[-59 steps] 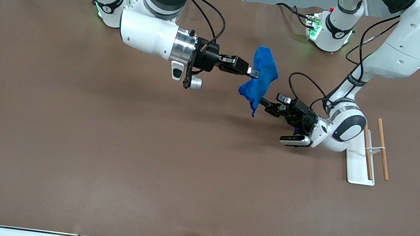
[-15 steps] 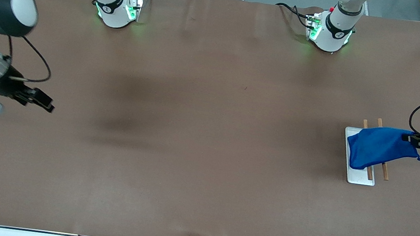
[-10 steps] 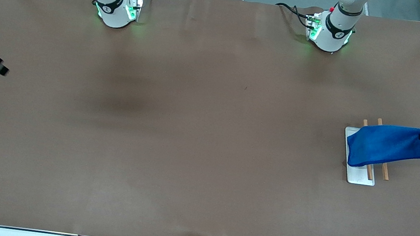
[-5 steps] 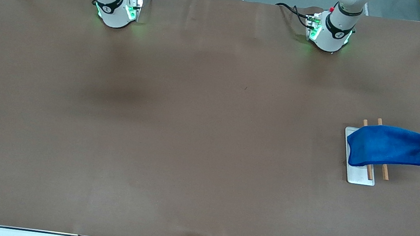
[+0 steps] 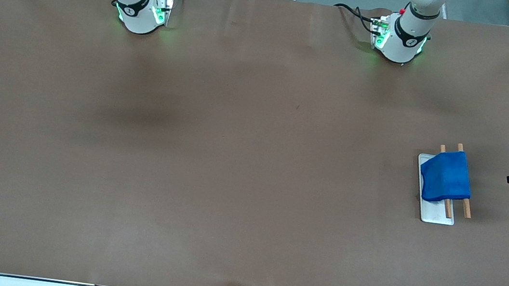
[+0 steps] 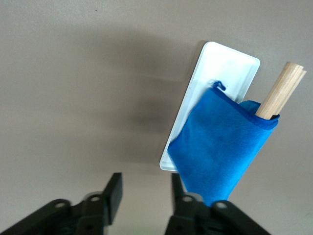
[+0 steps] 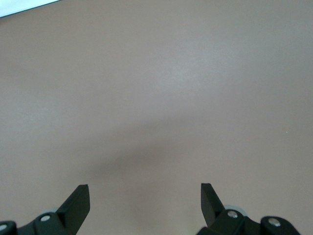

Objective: Right arm passes towel to left arm to hang
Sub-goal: 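Open the left gripper to release the towel on the dowel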

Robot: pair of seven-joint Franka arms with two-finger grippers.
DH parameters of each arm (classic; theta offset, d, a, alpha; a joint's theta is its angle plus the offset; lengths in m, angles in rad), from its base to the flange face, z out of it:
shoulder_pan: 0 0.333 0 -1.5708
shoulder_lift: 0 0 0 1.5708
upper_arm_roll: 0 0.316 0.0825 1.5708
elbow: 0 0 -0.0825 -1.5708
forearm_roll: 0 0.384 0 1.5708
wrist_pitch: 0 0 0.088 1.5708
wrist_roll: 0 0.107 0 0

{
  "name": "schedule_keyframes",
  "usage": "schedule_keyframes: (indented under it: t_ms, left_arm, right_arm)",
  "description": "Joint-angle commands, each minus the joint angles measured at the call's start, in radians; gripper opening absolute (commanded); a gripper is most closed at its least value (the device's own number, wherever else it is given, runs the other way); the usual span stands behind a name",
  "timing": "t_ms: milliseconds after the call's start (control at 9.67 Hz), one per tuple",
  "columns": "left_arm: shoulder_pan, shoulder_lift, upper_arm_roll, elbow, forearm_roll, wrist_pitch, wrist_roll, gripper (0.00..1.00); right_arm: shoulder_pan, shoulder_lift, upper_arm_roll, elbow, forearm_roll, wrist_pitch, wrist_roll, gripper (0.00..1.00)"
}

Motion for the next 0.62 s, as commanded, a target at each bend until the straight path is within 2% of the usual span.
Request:
schedule_keyframes:
  t_ms: [0,103,207,517]
  left_arm:
    - [-0.003,-0.029,-0.015,-0.010,0.018,0.008,-0.012,1.00]
    - [-0.009,-0.061,-0.030,-0.010,0.018,0.008,-0.062,1.00]
    - [-0.010,-0.093,-0.065,-0.012,0.020,0.006,-0.116,1.00]
    - [-0.011,-0.187,-0.189,-0.012,0.029,-0.015,-0.248,1.00]
  right_arm:
    - [0.000,-0.007,0.011,-0.009,-0.025,-0.001,-0.007,1.00]
    - [0.018,-0.007,0.017,-0.004,-0.032,0.004,-0.008,1.00]
    - [0.038,-0.007,0.025,-0.004,-0.061,0.005,-0.004,1.00]
    - [0.034,-0.007,0.031,-0.004,-0.060,0.010,0.007,1.00]
